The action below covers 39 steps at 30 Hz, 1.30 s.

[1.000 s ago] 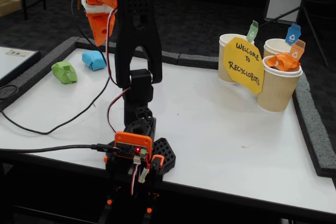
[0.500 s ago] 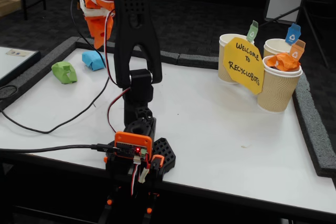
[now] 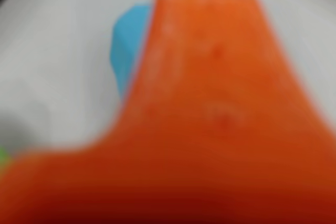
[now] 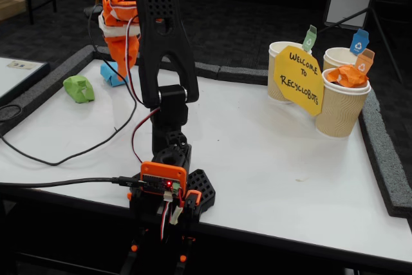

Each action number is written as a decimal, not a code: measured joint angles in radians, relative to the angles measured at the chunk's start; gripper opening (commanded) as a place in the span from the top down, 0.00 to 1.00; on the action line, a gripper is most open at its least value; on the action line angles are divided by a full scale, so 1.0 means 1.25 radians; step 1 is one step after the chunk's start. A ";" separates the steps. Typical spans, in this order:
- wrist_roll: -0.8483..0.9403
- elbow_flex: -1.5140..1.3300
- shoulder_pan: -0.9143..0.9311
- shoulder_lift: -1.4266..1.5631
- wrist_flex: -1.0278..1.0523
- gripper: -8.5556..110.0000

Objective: Sort rubbish by color.

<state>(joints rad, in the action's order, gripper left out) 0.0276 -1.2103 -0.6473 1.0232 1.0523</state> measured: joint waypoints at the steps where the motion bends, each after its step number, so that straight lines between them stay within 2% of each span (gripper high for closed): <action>1: 0.000 0.011 0.000 -0.009 0.005 0.61; 16: -0.001 0.136 0.000 -0.136 0.016 0.63; 31: -0.001 0.282 0.005 -0.234 0.016 0.90; 39: -0.001 0.312 0.011 -0.242 0.031 0.93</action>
<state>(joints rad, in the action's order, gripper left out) 0.0261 -0.8207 -0.6335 0.7210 1.0907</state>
